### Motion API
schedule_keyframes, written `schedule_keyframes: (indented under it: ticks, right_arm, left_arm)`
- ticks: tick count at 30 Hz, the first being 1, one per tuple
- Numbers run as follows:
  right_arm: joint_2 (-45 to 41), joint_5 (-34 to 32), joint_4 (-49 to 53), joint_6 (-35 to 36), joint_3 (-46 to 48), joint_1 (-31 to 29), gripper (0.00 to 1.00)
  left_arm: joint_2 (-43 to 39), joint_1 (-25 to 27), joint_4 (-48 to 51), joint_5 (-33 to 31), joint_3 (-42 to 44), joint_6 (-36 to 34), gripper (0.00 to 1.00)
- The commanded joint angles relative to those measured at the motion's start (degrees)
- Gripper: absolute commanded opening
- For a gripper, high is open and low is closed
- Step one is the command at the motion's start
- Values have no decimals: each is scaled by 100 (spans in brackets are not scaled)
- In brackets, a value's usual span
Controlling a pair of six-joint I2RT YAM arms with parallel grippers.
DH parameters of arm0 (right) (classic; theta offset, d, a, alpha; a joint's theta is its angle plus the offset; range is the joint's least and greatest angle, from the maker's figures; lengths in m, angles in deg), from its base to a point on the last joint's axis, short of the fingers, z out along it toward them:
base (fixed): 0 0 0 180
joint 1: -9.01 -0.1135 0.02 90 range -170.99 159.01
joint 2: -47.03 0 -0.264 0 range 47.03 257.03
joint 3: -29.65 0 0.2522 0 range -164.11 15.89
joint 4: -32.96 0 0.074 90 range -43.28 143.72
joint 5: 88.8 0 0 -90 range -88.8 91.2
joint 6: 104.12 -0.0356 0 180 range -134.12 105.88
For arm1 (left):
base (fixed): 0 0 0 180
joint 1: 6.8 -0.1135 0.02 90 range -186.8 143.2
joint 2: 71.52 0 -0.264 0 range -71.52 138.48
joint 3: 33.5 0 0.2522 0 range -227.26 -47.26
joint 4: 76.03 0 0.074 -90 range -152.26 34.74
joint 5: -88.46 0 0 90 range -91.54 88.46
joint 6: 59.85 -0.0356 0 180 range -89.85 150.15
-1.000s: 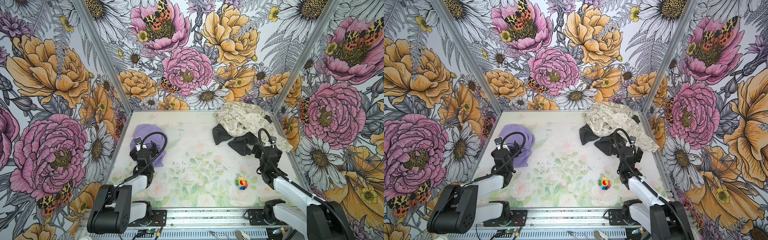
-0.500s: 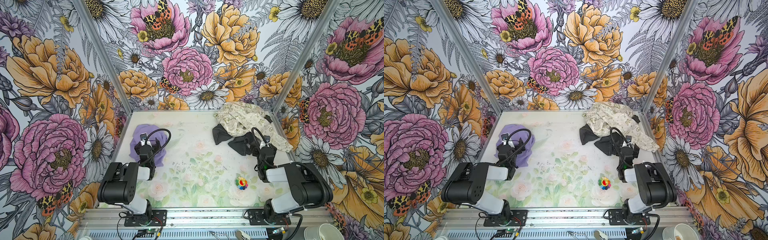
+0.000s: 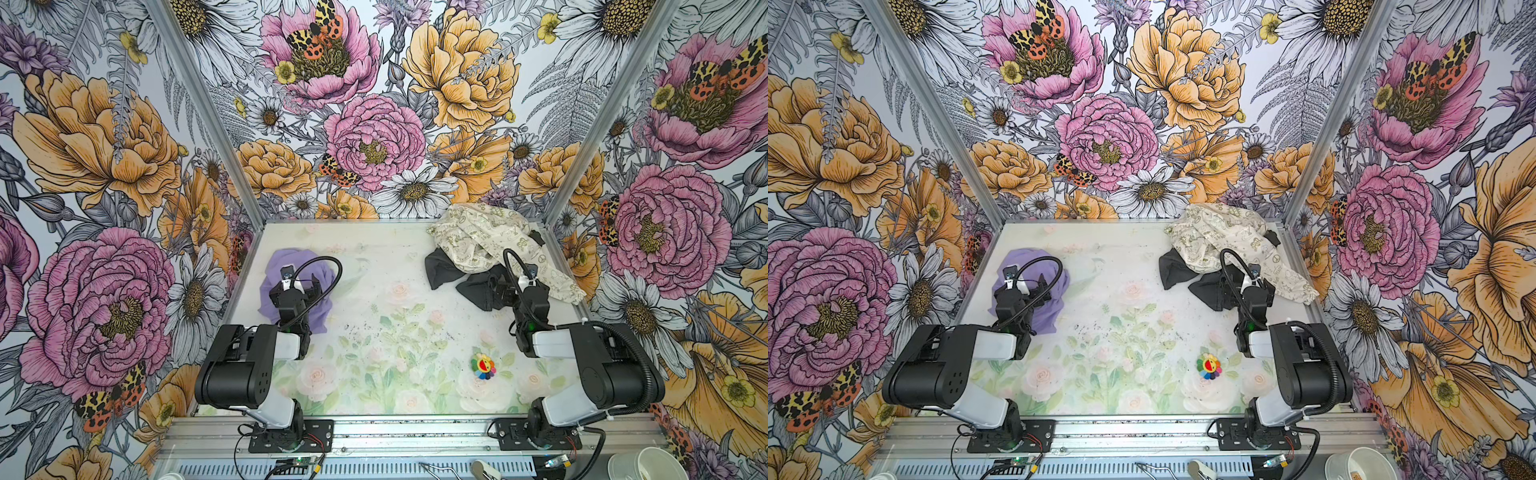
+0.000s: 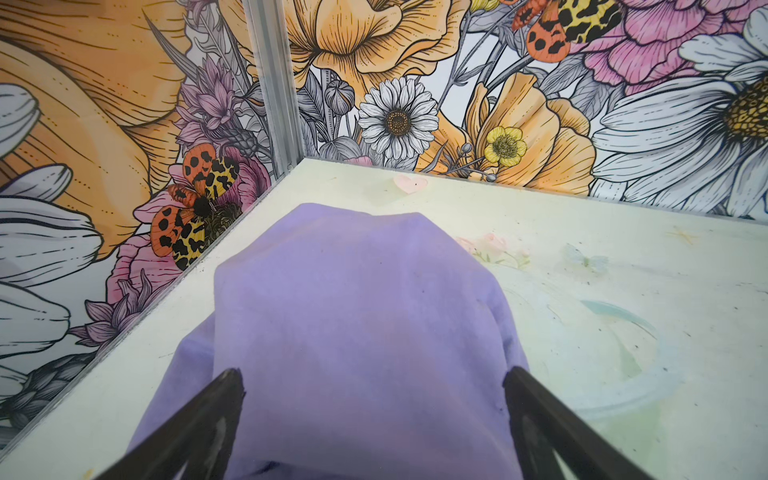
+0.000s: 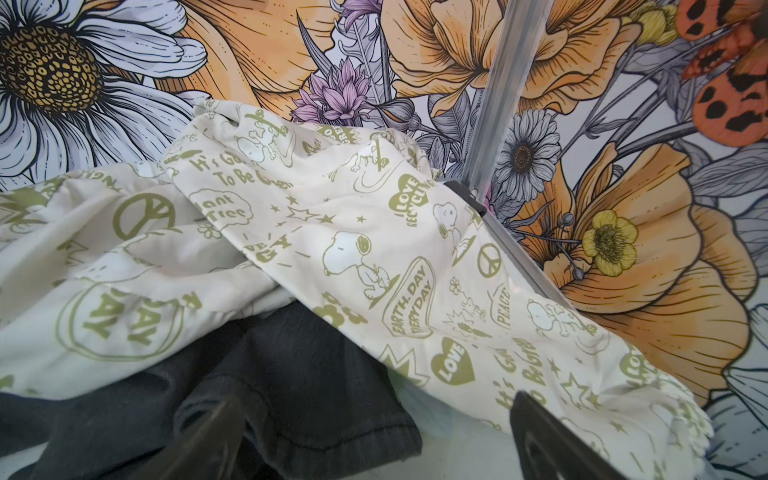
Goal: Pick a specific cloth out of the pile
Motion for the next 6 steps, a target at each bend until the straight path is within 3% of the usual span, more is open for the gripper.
schedule_keyframes:
  ticks: [1, 6]
  right_arm:
    - [27, -16, -70, -37, -45, 25, 99]
    - [28, -17, -72, -33, -44, 25, 99]
  left_arm:
    - [14, -27, -160, 132, -71, -79, 99]
    - [14, -27, -186, 132, -58, -70, 99]
